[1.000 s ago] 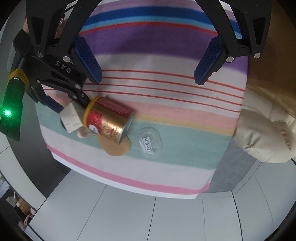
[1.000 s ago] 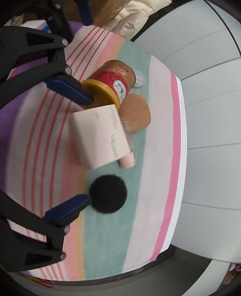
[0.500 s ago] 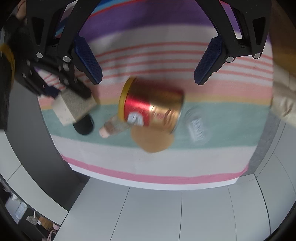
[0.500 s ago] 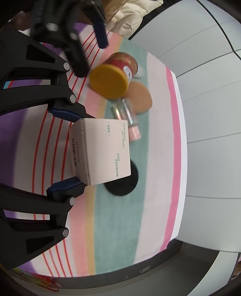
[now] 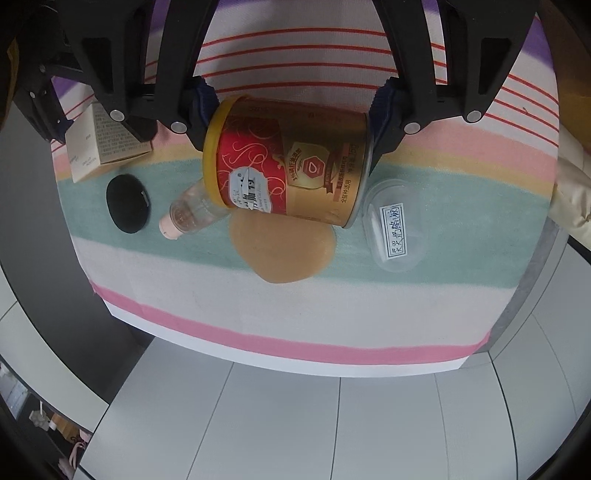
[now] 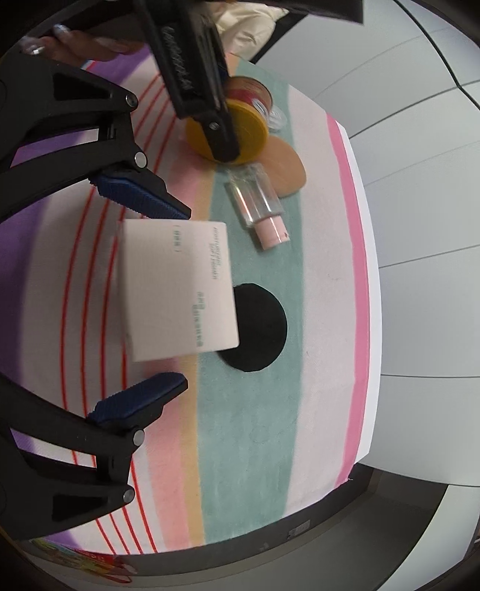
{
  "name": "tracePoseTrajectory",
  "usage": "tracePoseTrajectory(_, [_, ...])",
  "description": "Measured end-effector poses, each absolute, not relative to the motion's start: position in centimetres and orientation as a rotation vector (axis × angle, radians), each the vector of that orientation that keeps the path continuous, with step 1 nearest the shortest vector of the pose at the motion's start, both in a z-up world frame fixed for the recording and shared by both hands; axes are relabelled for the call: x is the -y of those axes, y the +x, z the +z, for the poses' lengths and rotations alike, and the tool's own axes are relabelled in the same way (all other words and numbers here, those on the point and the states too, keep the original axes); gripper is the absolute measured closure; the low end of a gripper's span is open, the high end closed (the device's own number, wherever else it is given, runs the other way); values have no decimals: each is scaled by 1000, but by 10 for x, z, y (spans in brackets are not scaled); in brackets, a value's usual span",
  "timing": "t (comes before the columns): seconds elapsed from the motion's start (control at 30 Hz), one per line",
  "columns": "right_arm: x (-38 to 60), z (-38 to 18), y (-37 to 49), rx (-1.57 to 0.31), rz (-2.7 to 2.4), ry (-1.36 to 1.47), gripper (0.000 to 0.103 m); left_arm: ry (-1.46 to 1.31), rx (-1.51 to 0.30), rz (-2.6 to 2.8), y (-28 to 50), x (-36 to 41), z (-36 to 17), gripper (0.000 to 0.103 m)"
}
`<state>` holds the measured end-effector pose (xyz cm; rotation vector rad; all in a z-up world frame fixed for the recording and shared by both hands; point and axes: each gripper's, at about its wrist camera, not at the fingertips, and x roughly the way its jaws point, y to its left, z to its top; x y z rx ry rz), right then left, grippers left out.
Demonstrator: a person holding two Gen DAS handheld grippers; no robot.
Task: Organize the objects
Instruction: 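Grasp the gold-red can with the left tool while the right grasps the pink-white box, then lift the can and box and carry both over the cardboard box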
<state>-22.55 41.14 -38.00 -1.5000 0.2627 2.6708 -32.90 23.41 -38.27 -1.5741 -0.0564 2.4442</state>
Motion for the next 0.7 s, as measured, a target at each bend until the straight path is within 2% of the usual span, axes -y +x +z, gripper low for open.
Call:
tracePoseTrajectory(0.07, [-409, -379, -230, -214, 2670, -1478, 31, -1576, 58, 2449, -328, -233, -382, 36])
tracePoseTrajectory(0.1, [-407, -378, -231, -180, 2666, -1473, 49, -1576, 58, 2454, -328, -233, -381, 37])
tracePoseTrajectory(0.43, [-407, -359, -229, -140, 2648, -1477, 49, -1593, 50, 2495, -326, -227, -364, 41])
tracePoseTrajectory(0.7, [-405, -316, -228, -114, 2646, -1467, 49, -1539, 33, 2544, -319, -217, -316, 41])
